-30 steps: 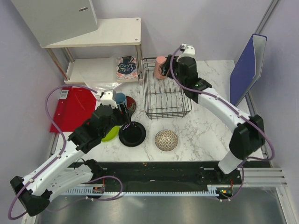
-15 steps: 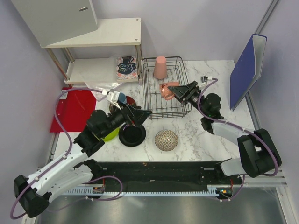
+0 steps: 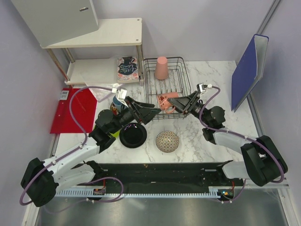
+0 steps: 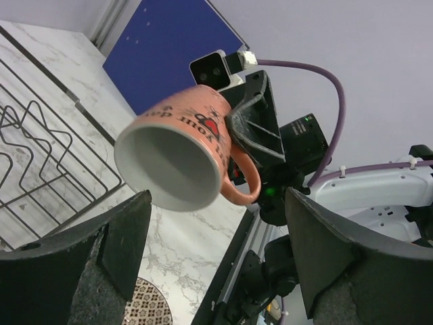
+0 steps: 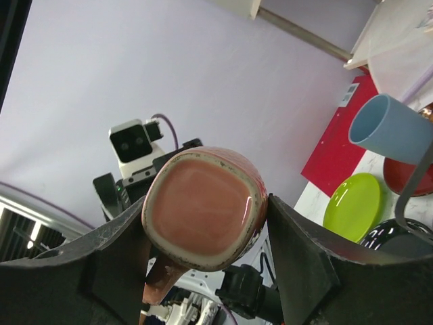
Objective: Unload the mixed dishes from the dish rack
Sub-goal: Pick up the cup from the dish rack, then place the cup at the center of the board, then pick up the cup from the dish rack, then place the cup at the center of the board.
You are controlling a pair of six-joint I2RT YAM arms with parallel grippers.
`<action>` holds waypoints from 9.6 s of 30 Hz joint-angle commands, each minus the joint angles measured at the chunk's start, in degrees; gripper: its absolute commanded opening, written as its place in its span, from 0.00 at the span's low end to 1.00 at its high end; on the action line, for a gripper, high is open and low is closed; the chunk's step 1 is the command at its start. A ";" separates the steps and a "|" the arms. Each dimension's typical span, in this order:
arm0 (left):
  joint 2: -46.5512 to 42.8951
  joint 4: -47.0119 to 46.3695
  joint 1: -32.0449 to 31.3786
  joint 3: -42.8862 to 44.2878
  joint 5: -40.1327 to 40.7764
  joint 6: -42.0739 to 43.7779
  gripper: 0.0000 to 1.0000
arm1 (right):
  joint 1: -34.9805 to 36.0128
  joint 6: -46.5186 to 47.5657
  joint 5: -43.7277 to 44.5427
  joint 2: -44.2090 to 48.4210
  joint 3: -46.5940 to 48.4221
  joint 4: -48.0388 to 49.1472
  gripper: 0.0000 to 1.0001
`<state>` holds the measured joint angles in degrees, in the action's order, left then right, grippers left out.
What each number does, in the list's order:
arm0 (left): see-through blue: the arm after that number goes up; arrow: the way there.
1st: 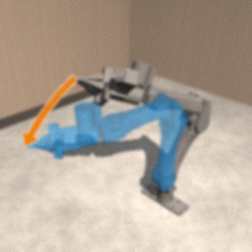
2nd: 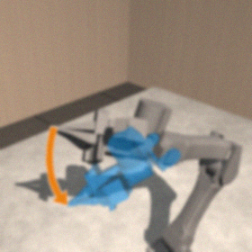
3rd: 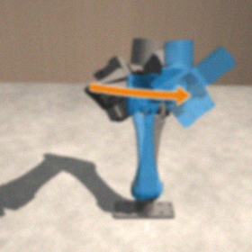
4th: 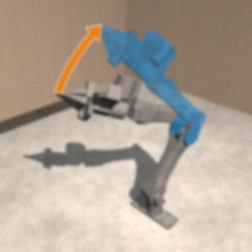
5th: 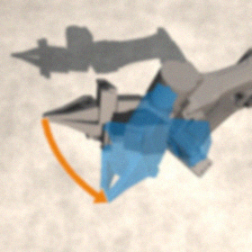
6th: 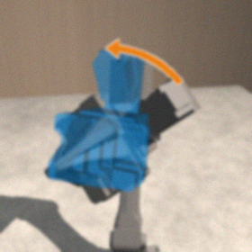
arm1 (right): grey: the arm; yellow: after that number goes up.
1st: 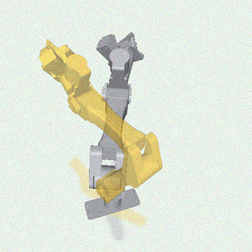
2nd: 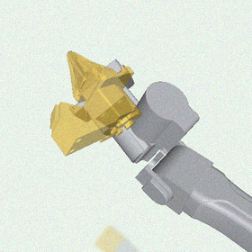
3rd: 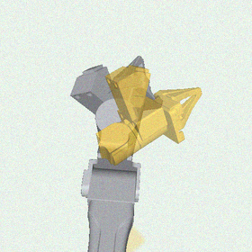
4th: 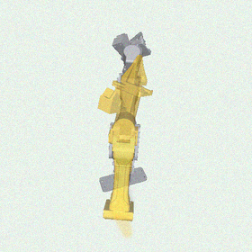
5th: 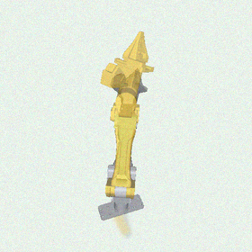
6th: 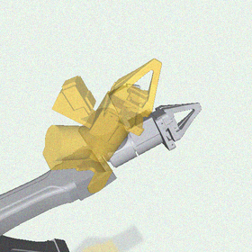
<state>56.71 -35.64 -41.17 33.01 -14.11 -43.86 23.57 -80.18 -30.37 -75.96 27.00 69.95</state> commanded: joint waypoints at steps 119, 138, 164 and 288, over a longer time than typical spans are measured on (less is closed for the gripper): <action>-5.46 67.20 23.34 26.59 11.21 13.62 0.42 | 7.36 52.48 46.61 8.14 21.22 -71.80 0.98; -13.90 63.51 9.18 17.26 19.82 18.80 0.42 | 6.93 72.44 52.86 -53.40 87.61 -72.35 0.98; -9.07 57.96 9.09 13.39 18.94 18.63 0.43 | 1.04 68.05 41.36 -67.83 95.87 -58.26 0.80; 30.56 95.41 -11.30 43.01 26.85 28.30 0.02 | 15.45 46.78 51.02 27.10 11.41 -80.15 0.98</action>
<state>85.91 62.87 -52.38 74.08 12.14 -19.46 38.94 -33.21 21.39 -50.09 39.31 -11.94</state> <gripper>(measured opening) 0.083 0.982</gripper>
